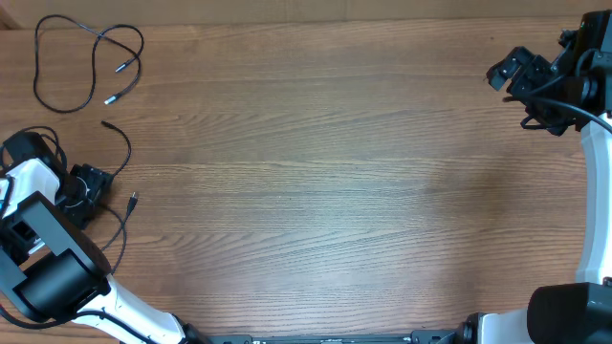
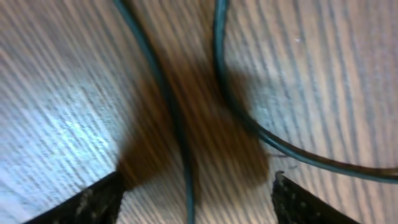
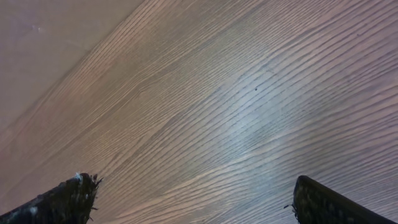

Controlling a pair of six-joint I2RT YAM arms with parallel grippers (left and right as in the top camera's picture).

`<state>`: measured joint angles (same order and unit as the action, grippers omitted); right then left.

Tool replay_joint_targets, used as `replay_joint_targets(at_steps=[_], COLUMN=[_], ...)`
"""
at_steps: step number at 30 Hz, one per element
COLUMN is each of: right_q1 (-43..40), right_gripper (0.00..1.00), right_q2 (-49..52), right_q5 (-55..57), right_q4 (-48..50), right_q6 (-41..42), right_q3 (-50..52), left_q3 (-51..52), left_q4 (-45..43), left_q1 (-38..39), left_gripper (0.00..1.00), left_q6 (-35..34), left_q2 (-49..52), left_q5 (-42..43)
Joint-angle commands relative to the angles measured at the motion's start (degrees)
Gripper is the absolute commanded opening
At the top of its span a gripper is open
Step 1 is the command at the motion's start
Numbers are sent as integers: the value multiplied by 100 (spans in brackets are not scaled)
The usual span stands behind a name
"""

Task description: Untangle cables

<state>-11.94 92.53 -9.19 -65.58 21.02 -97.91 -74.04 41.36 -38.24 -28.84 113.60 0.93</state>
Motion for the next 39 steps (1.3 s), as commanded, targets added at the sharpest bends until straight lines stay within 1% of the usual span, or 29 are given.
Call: replay_joint_targets(at_steps=[1,2,4,6,8,10,13,16,17,18,19,20,26,31,39], right_q1=[2,2,2,2,2,2,2,2,2,2,2,2,2,2,2], right_gripper=[100,100,100,100,100,100,100,100,100,100,100,100,100,100,100], right_q2=[-11,-11,-11,-11,-11,-11,-11,-11,-11,-11,-11,-11,-11,-11,-11], right_q5=[-26,-26,-26,-26,-26,-26,-26,-26,-26,-26,-26,-26,-26,-26,-26], right_q4=[33,33,33,33,33,33,33,33,33,33,33,33,33,33,33], right_q6=[22,22,22,22,22,22,22,22,22,22,22,22,22,22,22], right_q3=[-79,-79,-79,-79,-79,-79,-79,-79,-79,-79,-79,-79,-79,-79,-79], left_q3=[192,195,195,195,199,205,245,319,374,387,387,387,387,380,378], left_q4=[90,114,116,103,76,87,120,151,197,243,297,358,616,887,973], left_q1=[-37,-37,-37,-37,-35,-35,-35,-46,-46,-46,-46,-46,-153,-505,-1360], left_gripper=[67,66,66,64,59,56,45,38,20,11,7,5,5,5,4], left_q6=[-85,11,105,271,452,466,463,463,431,363,262,127,-365,-846,-730], left_q2=[37,37,39,39,42,42,42,42,42,42,42,39,28,-2,-13], left_q5=[-647,-870,-1060,-1075,-1080,-1102,-1102,-1102,-1099,-1099,-1102,-1099,-1106,-1215,-1139])
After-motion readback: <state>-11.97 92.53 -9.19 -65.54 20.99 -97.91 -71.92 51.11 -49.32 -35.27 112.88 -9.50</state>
